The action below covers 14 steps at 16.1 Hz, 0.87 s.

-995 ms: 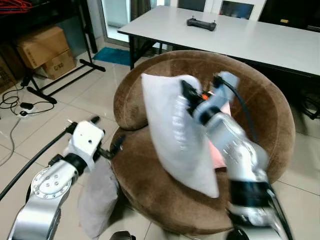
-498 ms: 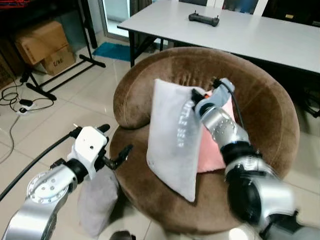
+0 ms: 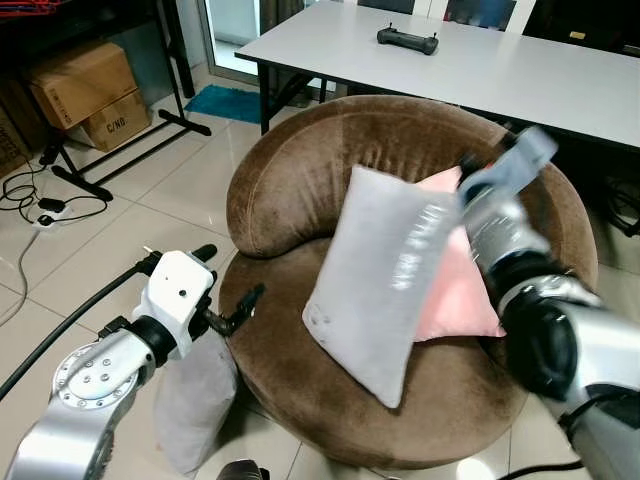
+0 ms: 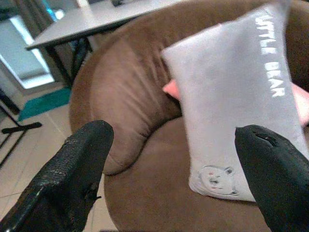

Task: Move the pillow to the sofa from floor

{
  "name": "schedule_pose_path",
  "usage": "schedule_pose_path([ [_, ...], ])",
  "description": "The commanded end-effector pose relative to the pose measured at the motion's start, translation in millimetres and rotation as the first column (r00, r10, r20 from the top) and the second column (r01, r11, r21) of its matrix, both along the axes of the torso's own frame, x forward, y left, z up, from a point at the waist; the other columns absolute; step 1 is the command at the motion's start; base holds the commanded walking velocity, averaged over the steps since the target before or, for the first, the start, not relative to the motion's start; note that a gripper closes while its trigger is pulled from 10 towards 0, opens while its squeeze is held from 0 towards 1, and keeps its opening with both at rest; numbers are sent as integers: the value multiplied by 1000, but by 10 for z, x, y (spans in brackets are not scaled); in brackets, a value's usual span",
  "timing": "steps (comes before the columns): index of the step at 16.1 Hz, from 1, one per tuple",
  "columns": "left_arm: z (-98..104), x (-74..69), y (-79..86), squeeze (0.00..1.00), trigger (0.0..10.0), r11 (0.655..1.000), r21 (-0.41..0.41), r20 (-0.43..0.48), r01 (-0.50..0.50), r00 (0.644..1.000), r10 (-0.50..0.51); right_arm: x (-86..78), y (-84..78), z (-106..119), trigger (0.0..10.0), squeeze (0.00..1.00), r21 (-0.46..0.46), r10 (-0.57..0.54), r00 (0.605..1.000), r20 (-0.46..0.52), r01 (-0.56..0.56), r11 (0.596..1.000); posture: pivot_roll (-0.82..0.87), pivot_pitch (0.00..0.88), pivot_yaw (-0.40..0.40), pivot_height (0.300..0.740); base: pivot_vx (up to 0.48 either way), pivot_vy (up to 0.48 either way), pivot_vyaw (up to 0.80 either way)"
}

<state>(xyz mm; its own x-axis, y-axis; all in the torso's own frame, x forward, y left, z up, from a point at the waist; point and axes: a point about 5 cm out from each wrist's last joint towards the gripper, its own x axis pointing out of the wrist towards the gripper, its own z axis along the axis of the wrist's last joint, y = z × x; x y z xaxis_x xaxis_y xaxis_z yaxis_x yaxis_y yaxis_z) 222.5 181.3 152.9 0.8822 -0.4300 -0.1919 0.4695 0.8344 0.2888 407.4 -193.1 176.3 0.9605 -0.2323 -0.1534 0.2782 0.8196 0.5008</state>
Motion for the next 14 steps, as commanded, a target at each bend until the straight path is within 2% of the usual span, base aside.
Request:
schedule_pose_path([
  [1,19,31,28,0,10000,999,0,25,-41,999,41,-2,-20,0,10000,1000,-9,11,1000,7,-11,1000,150,0,-44,740,0,0,0],
  [2,12,73,40,0,10000,995,-19,44,-95,994,95,-8,-36,-10,10000,1000,-43,47,999,18,-46,998,145,0,-40,740,0,0,0],
  [4,-1,109,17,0,10000,990,-15,68,-137,988,138,-28,-34,-50,10000,1000,-94,113,993,39,-109,990,137,0,-36,740,0,0,0],
  [5,-2,120,8,0,10000,986,-18,87,-166,982,167,-49,8,-89,10000,486,-107,179,981,76,-171,979,130,0,-30,740,0,0,0],
  [6,-44,114,8,0,10000,977,8,123,-215,970,212,-135,118,-236,10000,173,-157,292,950,108,-274,949,119,0,-24,740,0,0,0],
  [7,-58,109,10,0,10000,974,6,124,-225,967,222,-155,140,-267,10000,0,-169,310,944,109,-290,942,118,0,-24,740,0,0,0],
  [8,-96,91,29,0,10000,959,-17,113,-283,952,283,-315,217,-417,10000,0,-201,368,922,117,-341,918,114,0,-23,740,0,0,0],
  [10,-111,80,26,0,10000,953,-12,119,-301,946,301,-593,298,-578,10000,0,-216,407,909,87,-382,899,114,0,-31,740,0,0,0],
  [12,-95,86,26,0,10000,951,-4,143,-310,941,307,-892,317,-647,10000,0,-266,424,904,57,-395,879,113,0,-34,740,0,326,0],
  [14,-94,70,34,0,10000,948,-7,147,-318,937,316,-1070,332,-667,10000,0,-302,436,899,35,-406,862,109,0,-35,740,0,358,0],
])
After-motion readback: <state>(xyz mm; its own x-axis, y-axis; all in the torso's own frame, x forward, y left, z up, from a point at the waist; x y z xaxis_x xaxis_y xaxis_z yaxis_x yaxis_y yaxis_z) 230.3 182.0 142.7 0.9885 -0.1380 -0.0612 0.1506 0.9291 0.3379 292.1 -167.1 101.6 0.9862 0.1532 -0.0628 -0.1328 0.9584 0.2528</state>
